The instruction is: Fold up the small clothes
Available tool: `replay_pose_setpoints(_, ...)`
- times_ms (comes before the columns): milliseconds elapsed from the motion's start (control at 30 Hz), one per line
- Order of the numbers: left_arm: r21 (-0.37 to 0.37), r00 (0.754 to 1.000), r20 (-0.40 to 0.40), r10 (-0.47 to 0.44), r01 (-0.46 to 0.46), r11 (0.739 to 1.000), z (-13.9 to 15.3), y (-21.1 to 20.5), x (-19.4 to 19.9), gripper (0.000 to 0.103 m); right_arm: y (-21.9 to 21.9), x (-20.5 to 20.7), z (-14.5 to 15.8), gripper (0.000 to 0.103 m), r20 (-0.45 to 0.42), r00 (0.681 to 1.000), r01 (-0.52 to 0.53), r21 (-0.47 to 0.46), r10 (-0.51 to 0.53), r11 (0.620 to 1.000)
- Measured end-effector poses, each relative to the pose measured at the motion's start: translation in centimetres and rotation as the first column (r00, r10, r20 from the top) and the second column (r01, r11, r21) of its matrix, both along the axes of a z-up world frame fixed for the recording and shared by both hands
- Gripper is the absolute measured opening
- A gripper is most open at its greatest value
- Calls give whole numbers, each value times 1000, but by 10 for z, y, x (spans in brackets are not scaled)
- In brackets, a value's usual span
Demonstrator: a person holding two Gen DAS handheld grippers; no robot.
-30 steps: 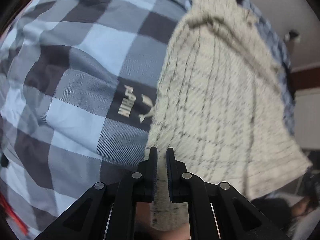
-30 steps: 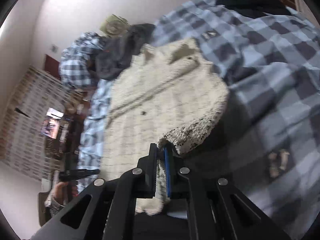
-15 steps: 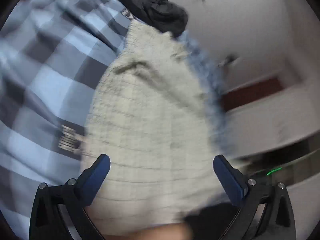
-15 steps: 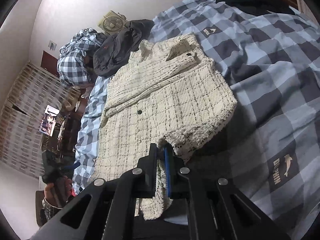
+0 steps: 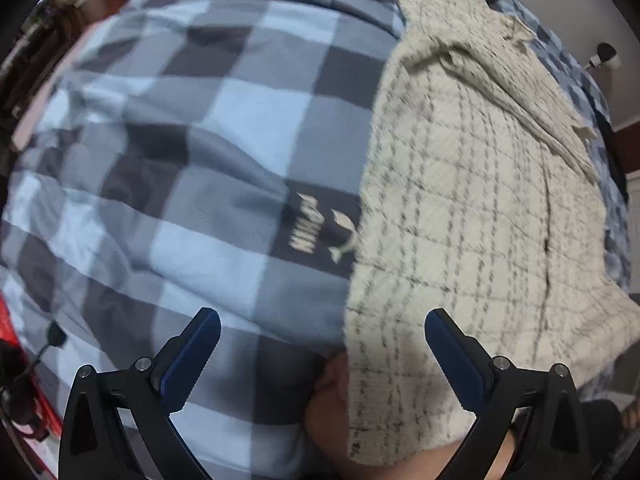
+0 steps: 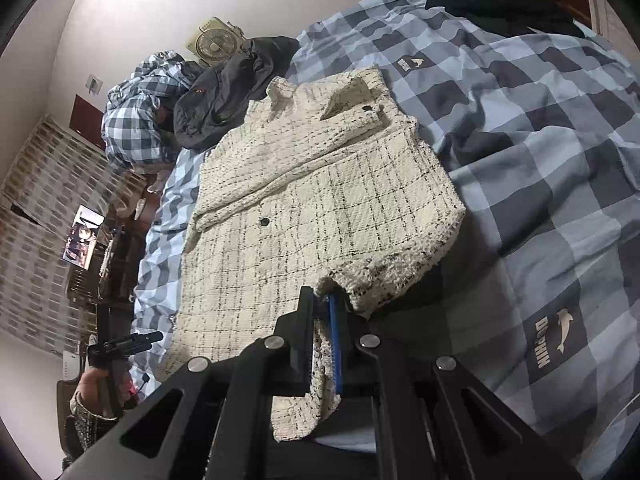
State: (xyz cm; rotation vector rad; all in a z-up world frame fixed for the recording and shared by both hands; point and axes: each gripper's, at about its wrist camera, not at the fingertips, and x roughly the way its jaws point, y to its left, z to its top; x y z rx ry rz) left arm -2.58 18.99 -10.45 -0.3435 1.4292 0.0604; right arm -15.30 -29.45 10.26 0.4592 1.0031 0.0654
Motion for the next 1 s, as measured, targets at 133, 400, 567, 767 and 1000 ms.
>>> replay_pose_setpoints(133,50,1000,-20,6,-5,999,1,-3,-2,96,0,0,1,4,-3,1000,4,-6,-4,1000)
replay_pose_setpoints(400,-60,998,-59,-24,21,998,-16,-4,3,96,1,1,2,4,-8,1000,7,-22,-7,1000)
replay_pose_setpoints(567,-80,990,-87,-114,107,991,-26,-28,10,93,2,1,2,4,-10,1000,6,-25,-6,1000)
replay_pose_setpoints(767,-85,986,-129,-109,99,991,-36,-36,8,51,2,2,3,4,-7,1000,10,-26,-10,1000)
replay_pose_setpoints(1000,-143,994,74,-76,86,986,5,-24,-1,6,0,4,2,4,-6,1000,10,-17,-10,1000)
